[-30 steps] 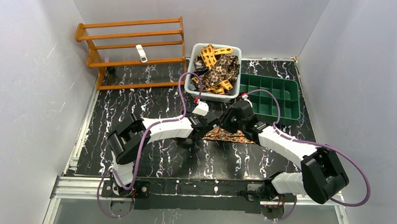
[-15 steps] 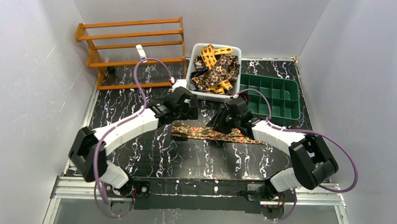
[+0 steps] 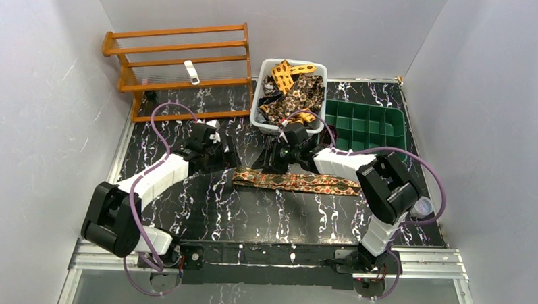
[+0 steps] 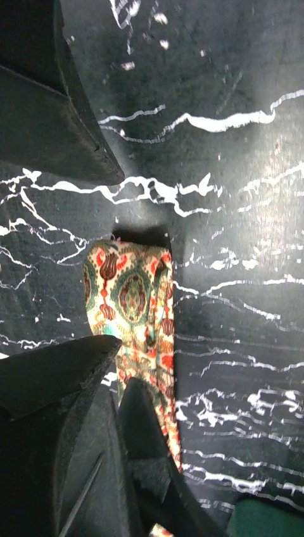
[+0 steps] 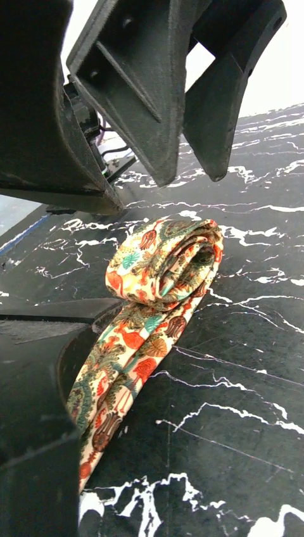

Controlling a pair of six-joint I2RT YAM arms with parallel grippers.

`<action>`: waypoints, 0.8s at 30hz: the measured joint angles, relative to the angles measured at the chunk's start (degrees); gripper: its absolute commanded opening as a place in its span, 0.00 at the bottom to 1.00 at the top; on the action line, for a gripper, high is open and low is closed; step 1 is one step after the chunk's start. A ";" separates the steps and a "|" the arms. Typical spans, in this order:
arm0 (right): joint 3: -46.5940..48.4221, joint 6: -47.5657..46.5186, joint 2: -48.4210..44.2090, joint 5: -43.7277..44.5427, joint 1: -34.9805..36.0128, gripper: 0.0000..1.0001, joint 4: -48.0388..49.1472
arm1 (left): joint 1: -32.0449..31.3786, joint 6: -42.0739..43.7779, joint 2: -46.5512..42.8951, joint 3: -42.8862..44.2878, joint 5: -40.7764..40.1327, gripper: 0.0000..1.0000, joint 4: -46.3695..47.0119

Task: Roll the ties
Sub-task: Roll the tie at the center of the board.

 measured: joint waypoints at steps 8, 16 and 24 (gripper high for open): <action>1.62 -1.25 3.06 -1.66 0.09 0.52 -0.31 | 0.92 -0.07 0.85 -1.27 5.90 0.85 4.66; 1.73 -2.49 3.85 -2.89 0.20 0.54 -1.75 | 2.82 -0.42 0.85 -3.67 7.98 0.85 6.32; 5.09 -3.26 6.99 -2.71 0.83 0.43 -3.54 | 4.44 -1.53 1.49 -5.22 10.80 0.86 8.72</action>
